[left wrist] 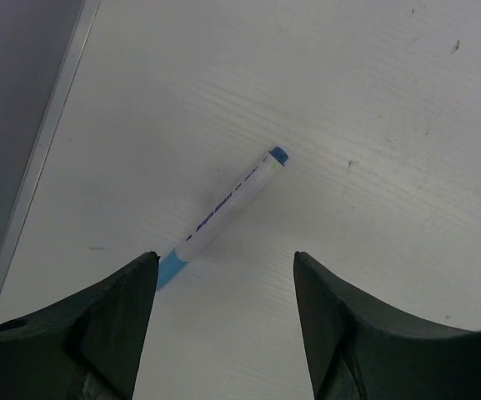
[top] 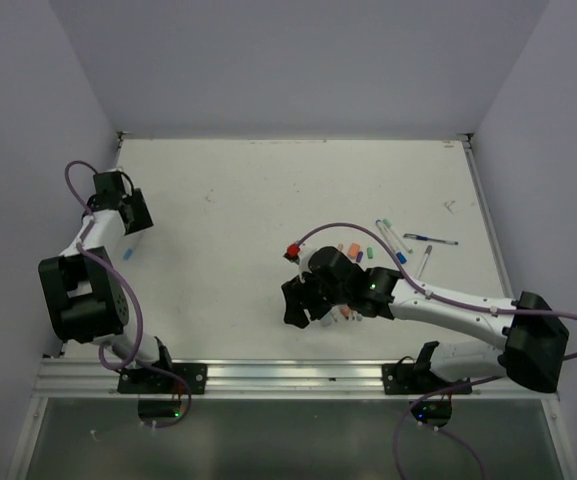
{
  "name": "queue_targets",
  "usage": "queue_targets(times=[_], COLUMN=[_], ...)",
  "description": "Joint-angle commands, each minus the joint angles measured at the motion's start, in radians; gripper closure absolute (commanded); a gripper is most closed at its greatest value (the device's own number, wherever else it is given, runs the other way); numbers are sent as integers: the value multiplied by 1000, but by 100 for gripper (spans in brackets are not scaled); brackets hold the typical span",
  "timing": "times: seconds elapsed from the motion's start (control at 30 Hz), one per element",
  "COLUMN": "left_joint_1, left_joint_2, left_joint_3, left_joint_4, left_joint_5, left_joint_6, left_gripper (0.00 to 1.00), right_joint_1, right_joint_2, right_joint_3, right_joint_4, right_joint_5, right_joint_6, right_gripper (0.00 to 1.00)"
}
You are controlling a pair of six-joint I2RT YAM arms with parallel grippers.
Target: Open the pen caps
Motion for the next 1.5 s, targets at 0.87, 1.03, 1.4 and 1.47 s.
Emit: queue_targets(times=[0.87, 1.03, 1.4, 1.47], left_joint_1=[66, 64, -173, -253], left_joint_2=[255, 295, -91, -148], left_joint_3=[24, 64, -72, -196], left_joint_4=[-17, -80, 149, 307], left_joint_5=[21, 111, 661, 782], left_joint_6=[-6, -37, -141, -233], left_gripper=[89, 100, 100, 100], right_joint_1=[-36, -44, -248, -262], right_joint_2=[-56, -48, 25, 36], right_joint_3=[-25, -4, 104, 122], right_joint_4=[38, 11, -14, -12], right_joint_5=[-21, -21, -153, -156], right_joint_6=[-9, 17, 54, 65], right_gripper=[36, 36, 36, 36])
